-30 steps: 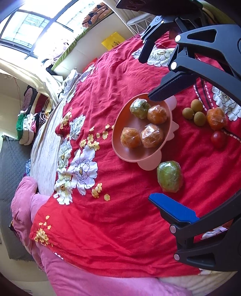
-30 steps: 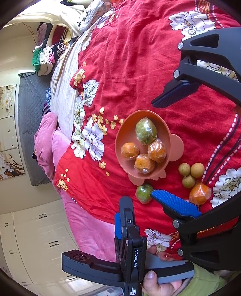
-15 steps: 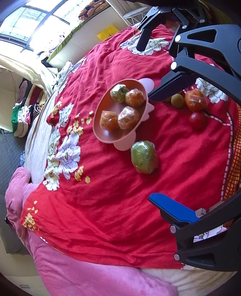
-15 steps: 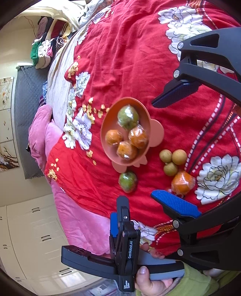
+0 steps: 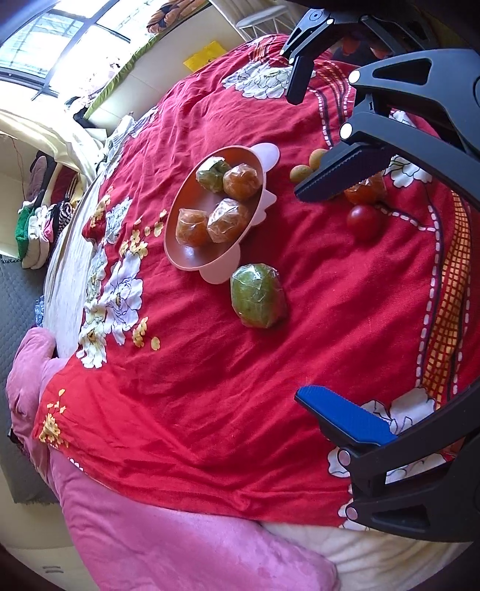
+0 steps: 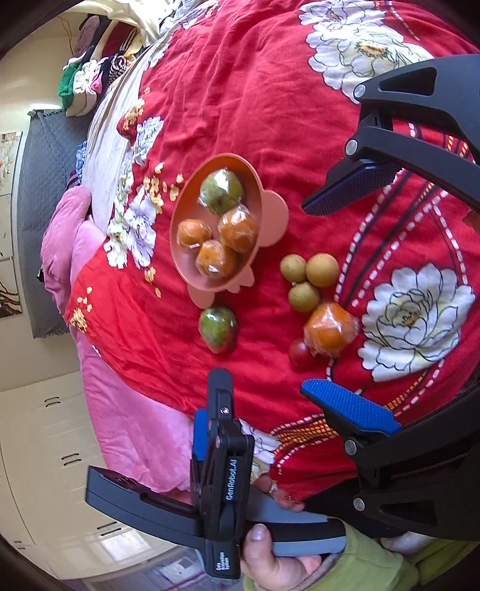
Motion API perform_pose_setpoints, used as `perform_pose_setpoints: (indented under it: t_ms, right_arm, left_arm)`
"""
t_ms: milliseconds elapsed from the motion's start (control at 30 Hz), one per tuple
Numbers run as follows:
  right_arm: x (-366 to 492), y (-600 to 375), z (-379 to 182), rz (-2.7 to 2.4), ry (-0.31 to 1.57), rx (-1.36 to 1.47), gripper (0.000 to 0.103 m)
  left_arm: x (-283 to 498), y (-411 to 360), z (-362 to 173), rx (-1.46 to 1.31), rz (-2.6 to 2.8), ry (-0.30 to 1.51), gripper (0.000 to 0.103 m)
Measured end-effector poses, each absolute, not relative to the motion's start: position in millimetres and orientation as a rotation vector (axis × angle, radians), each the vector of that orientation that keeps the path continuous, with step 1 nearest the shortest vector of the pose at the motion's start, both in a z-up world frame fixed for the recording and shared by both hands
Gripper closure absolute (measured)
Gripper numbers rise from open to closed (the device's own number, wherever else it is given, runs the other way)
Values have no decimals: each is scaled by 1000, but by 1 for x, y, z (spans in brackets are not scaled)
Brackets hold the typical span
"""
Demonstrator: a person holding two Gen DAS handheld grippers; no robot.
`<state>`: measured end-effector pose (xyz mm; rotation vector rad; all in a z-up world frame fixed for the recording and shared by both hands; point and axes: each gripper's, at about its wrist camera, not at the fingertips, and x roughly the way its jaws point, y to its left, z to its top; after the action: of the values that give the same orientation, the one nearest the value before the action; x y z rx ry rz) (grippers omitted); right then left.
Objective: Organize fruits
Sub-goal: 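Withdraw both open tools from the bowl toward the tomato and longans, then grasp the red tomato with the left tool while the right tool grasps a longan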
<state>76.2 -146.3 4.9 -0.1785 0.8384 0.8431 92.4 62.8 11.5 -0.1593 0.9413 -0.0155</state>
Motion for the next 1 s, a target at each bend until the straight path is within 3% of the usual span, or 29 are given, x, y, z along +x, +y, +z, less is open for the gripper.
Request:
perform_pose_setpoints:
  t_ms: [767,900,1000]
  right_arm:
    - [72,-155,-16,821,900,-174,15]
    - [78,-161,-21,801,906,-191,25]
    - [83,-163,-24,797,908,-212,36]
  left_arm:
    - [67,48,-6,-107,-52,1003,10]
    - [61,40,-13,-53,-75,1027,13]
    - [59,34,-18,-29,-103,1042,24]
